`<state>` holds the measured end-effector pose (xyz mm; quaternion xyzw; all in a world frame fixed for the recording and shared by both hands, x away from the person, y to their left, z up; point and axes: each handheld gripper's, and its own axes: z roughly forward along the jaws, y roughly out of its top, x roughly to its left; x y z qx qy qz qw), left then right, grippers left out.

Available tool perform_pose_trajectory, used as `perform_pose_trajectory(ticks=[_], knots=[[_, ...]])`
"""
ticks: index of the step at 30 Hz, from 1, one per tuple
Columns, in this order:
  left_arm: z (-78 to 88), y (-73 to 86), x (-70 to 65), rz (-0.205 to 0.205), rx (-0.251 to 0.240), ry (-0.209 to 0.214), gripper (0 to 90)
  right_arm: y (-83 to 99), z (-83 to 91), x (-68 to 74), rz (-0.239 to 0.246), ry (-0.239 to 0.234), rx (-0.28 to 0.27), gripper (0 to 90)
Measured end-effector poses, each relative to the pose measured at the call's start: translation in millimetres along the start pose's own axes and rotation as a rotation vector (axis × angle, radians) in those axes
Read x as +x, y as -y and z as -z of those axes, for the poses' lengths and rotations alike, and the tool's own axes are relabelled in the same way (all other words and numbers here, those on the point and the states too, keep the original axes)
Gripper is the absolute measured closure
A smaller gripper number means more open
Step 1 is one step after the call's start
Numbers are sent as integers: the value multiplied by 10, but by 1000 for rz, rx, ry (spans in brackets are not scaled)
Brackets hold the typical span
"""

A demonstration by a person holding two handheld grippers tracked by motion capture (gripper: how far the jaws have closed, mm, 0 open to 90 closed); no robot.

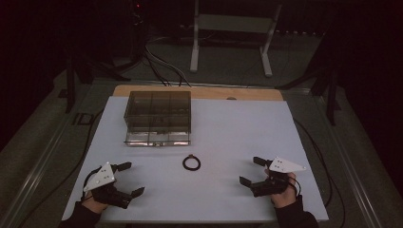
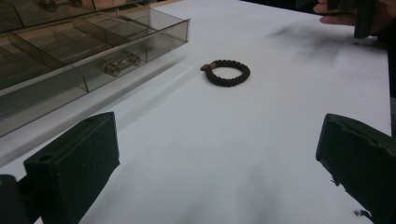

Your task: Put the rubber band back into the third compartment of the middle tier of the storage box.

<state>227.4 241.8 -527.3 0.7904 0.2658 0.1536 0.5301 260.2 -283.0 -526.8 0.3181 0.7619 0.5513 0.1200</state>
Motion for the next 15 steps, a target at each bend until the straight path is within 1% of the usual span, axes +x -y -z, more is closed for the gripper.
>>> perform_pose_trajectory(ticks=[4,10,12,15], knots=[[3,3,10,6,2,1,1,-11,-3,-4,-3,-8,-7,0],[9,-1,7,3,2,7,1,-21,-19,18,13,-14,1,0],[14,-2,12,10,-1,9,1,-26,-14,22,5,-15,-3,0],[23,-15,8,5,0,8,1,-37,-12,17,2,-19,-6,0]])
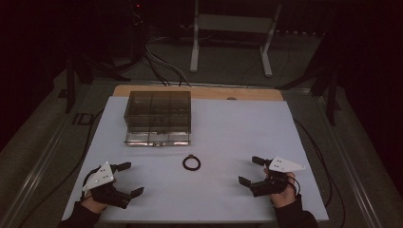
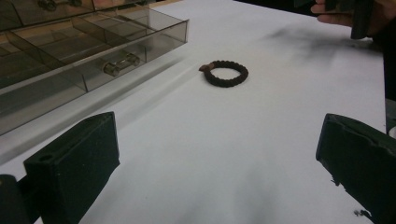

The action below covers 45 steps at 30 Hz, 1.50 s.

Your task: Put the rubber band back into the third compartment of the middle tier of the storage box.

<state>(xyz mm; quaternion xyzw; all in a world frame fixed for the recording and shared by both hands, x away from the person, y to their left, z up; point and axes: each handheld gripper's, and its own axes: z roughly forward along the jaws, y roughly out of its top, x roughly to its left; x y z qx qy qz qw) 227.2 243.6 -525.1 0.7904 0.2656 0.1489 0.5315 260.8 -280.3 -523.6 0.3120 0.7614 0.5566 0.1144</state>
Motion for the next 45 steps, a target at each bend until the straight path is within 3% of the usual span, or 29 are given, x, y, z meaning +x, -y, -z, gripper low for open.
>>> perform_pose_trajectory(ticks=[13,24,45], knots=[[-7,-185,-27,-7,9,47,1,-36,13,2,-3,-4,-14,0],[-24,-372,-1,-32,3,49,1,-50,14,10,0,-5,-19,0],[-269,-670,22,-48,-20,81,1,-56,8,21,-8,-15,-25,0]])
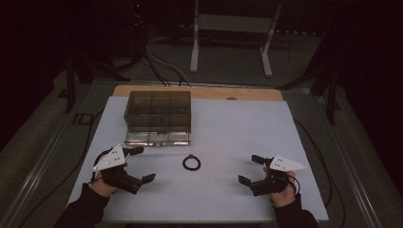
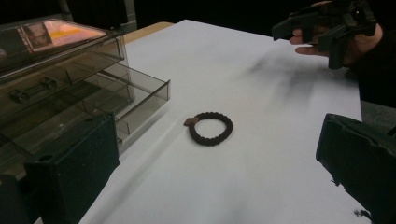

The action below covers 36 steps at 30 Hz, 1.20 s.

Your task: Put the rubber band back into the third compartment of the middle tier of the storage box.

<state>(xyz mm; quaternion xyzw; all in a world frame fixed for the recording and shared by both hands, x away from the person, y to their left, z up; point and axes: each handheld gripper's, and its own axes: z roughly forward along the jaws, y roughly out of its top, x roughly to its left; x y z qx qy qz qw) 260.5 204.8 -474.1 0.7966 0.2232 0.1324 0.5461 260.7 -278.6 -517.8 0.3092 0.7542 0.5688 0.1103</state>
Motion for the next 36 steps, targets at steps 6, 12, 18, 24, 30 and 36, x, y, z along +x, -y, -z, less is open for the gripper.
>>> perform_pose_trajectory(ticks=[6,12,18,24,30,36], knots=[[-102,-79,13,-7,-5,20,1,3,-5,-5,-1,-3,2,0],[-219,-126,13,-11,1,40,1,4,-3,-5,-2,-4,2,0],[-321,-151,19,-14,11,54,1,4,-6,-5,-3,-8,2,0],[-452,-151,23,-13,33,70,1,6,-10,-5,-7,-9,0,0],[-599,-132,22,1,47,82,1,4,-10,-2,-6,-15,-2,0],[-735,-129,9,5,64,84,1,5,-11,-1,-3,-15,-2,0]])
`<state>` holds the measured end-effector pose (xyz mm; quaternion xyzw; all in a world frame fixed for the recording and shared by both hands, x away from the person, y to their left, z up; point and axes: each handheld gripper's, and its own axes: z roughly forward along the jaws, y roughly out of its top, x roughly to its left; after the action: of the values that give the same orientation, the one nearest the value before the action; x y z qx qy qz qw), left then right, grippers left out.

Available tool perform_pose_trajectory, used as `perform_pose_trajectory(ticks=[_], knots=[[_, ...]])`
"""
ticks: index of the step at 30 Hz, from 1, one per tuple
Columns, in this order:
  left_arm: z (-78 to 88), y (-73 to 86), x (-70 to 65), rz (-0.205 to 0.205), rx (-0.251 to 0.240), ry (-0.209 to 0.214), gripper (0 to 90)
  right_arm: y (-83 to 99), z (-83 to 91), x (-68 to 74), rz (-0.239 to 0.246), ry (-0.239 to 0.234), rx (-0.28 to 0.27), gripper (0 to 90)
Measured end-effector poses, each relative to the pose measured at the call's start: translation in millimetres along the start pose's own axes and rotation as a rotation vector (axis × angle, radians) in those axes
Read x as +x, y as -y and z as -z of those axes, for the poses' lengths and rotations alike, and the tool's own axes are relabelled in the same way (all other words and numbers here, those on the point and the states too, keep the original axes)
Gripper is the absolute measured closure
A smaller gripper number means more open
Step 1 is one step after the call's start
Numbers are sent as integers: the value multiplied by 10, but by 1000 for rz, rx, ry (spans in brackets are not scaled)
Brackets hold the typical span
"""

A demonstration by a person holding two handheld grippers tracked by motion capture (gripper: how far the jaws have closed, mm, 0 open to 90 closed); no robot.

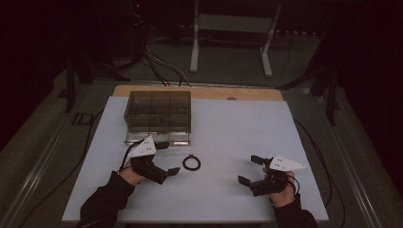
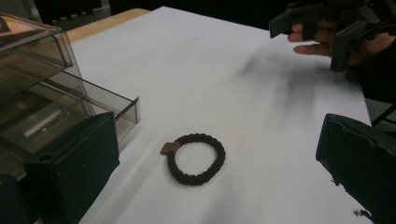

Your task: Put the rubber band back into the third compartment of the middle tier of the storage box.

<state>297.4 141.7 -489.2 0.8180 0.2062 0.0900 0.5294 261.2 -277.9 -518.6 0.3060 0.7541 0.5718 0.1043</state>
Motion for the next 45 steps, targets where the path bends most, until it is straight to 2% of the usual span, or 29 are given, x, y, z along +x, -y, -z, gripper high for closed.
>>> perform_pose_trajectory(ticks=[20,32,39,45], knots=[[-401,9,-30,46,67,-26,1,1,-3,-6,-7,-6,0,0],[-611,64,-38,80,141,-49,1,3,5,-9,-8,-10,1,0],[-690,106,-26,69,189,-45,2,3,0,-5,-4,-11,2,0],[-765,129,-9,97,237,-58,25,3,0,-10,-9,-13,0,0]])
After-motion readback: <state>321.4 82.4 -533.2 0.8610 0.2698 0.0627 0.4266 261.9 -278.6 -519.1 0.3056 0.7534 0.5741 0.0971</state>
